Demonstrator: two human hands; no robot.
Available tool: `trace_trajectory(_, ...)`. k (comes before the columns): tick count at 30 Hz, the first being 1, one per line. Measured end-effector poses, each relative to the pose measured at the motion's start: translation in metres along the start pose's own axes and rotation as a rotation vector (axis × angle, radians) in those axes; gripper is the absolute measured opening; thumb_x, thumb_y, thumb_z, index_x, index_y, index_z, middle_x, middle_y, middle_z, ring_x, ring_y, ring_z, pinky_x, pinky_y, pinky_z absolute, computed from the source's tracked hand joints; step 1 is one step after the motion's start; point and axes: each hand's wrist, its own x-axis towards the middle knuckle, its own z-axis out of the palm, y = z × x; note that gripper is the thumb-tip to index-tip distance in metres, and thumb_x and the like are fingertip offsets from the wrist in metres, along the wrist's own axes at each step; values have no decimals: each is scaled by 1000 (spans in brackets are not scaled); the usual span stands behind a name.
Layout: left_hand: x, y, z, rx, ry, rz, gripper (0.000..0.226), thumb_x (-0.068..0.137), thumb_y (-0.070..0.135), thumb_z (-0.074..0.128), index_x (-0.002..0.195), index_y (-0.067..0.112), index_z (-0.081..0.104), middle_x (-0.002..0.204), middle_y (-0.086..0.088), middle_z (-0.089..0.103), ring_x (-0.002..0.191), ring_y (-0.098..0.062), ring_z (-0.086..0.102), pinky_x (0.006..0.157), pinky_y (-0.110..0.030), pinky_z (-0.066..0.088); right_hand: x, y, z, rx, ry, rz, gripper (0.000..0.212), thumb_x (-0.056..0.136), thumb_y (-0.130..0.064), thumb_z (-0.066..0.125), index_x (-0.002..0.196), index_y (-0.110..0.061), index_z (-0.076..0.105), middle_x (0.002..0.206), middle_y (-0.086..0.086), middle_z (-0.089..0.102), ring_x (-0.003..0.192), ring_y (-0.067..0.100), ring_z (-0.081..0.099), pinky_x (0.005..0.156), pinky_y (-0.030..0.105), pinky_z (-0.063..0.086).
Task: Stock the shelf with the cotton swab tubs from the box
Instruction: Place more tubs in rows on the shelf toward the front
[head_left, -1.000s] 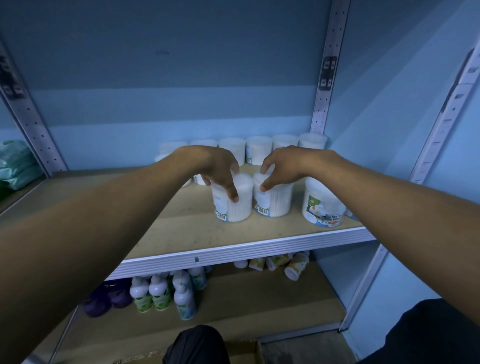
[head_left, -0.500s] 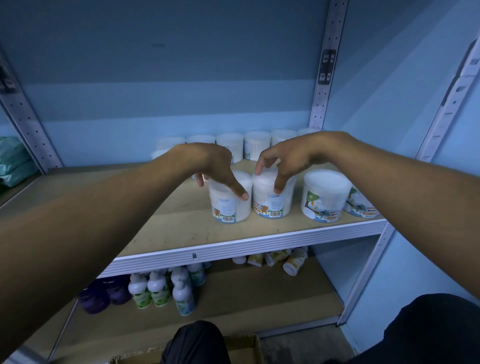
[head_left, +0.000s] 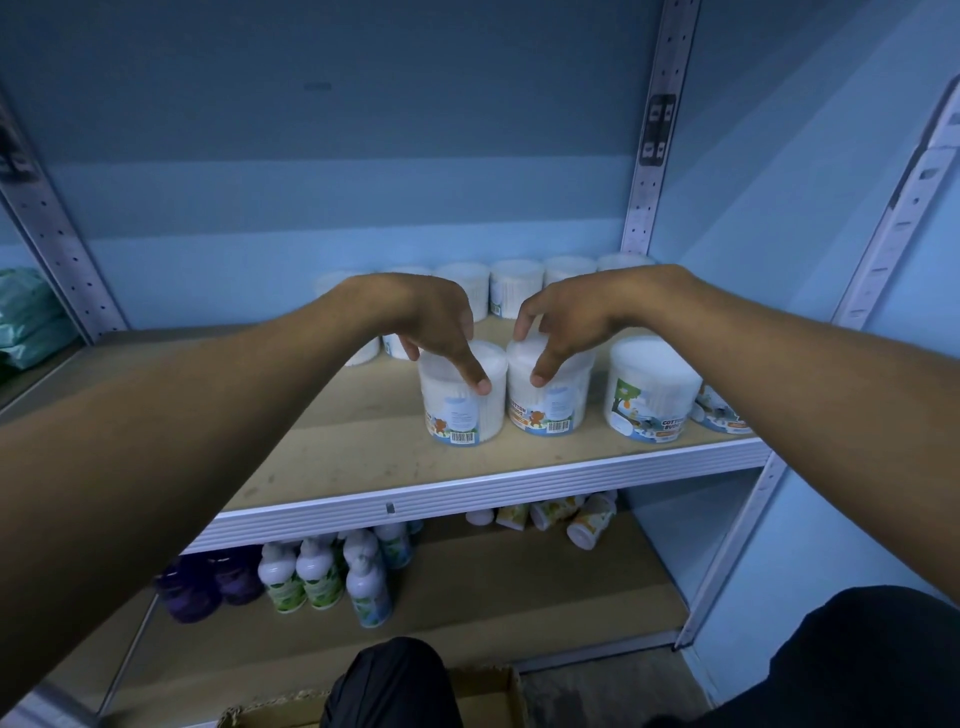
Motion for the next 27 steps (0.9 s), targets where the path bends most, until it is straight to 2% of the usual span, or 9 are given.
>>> trace_trajectory(3,-1,2,2,35,37,-25,82,50,75,80,113,25,64,100,12,63,71,-17,72,68,-27,52,-4,3,-2,28,-55,-31,65,73,-41,86,130,-42,54,141,-10,50,127,17,49,109,37,40)
trace_trajectory(6,-2,1,4,19,33,-28,88,51,78,78,119,26,60,109,10,61,81,-19,71,72,-28,52,-7,5,-4,61,-120,-53,67,74,-31,87,131,-42,54,148,-9,47,130,16,47,109,35,39)
trace_trajectory(10,-4,-2,1,-60,-11,31,104,60,73,77,147,30,38,151,9,41,133,-21,47,105,-34,43,-10,4,-8,26,-58,-44,67,77,-51,80,136,-40,52,151,-9,44,136,17,43,110,34,35)
trace_trajectory(12,-7,-3,-2,-108,-25,54,99,68,60,80,150,29,35,154,9,38,137,-20,42,104,-29,40,-8,1,-8,7,6,-16,69,74,-64,76,134,-39,53,146,-8,48,131,19,49,108,36,39)
trace_trajectory(14,-7,-4,-3,-98,-48,61,95,70,50,83,150,27,37,152,9,41,134,-19,45,98,-25,41,-4,0,-6,-12,15,4,71,71,-69,75,132,-38,55,133,-7,53,121,21,56,104,36,44)
trace_trajectory(18,-6,-3,0,-87,-67,68,88,68,47,86,144,24,48,142,8,51,119,-22,57,96,-29,52,1,0,-2,30,8,-1,62,73,-59,80,125,-34,61,108,-11,55,109,19,60,87,27,49)
trace_trajectory(20,-5,-3,2,-110,-63,67,87,63,53,87,138,24,54,136,8,55,110,-22,64,92,-32,57,1,1,-2,54,4,-10,59,74,-54,82,125,-34,62,110,-10,54,108,19,61,83,25,48)
trace_trajectory(24,-4,1,3,-77,-44,45,87,50,70,84,122,27,61,121,8,61,84,-19,72,70,-27,57,0,5,-3,76,-34,-25,58,71,-46,86,122,-37,62,120,-8,53,112,20,62,88,27,50)
trace_trajectory(27,0,5,5,-50,-38,8,91,48,76,81,119,25,58,120,6,60,81,-21,73,73,-29,59,-2,7,-5,81,-81,-43,60,70,-39,89,123,-37,61,128,-7,55,116,19,60,93,28,50)
